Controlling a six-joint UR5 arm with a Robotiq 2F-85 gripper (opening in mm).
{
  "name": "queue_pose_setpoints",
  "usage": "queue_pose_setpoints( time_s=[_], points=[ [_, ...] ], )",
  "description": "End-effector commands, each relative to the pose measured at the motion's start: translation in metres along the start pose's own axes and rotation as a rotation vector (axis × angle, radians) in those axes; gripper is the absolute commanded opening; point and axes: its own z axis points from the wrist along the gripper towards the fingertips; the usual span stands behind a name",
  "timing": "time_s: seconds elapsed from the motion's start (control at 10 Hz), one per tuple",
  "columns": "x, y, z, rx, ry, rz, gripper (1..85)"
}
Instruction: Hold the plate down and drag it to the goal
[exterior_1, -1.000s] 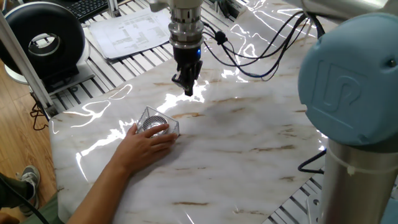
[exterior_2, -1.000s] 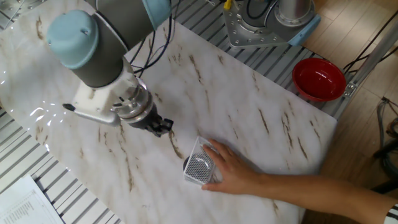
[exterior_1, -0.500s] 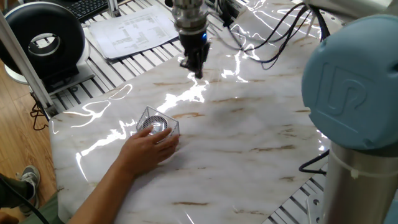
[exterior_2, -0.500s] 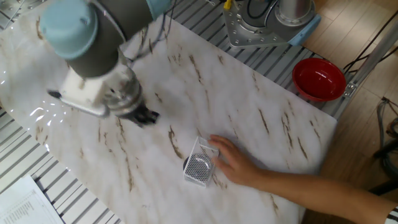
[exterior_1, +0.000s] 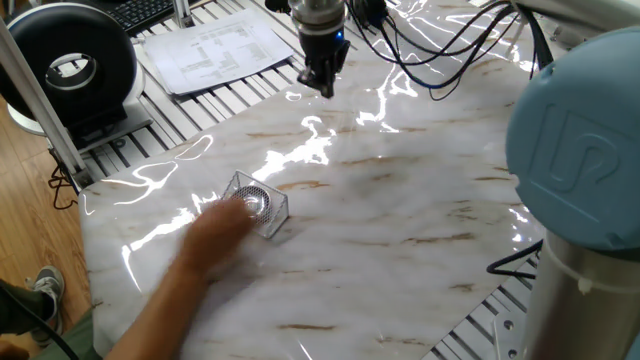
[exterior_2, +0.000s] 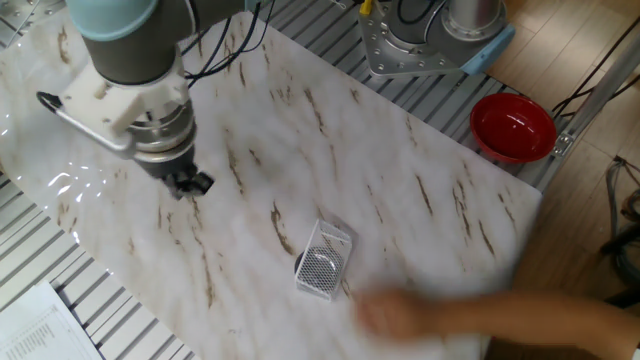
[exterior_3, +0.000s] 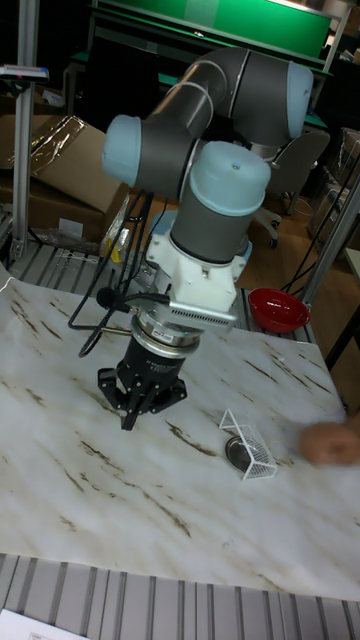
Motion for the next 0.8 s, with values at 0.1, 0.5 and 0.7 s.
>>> queue_pose_setpoints(
  time_s=[0.1, 0.5, 0.7],
  points=[
    [-0.015, 0.007, 0.0, -0.058, -0.051, 0.166, 1.3],
    [-0.012, 0.007, 0.017, -0.091, -0.043, 0.123, 1.3],
    [-0.011, 0.009, 0.021, -0.114, -0.046, 0.113, 1.3]
  ],
)
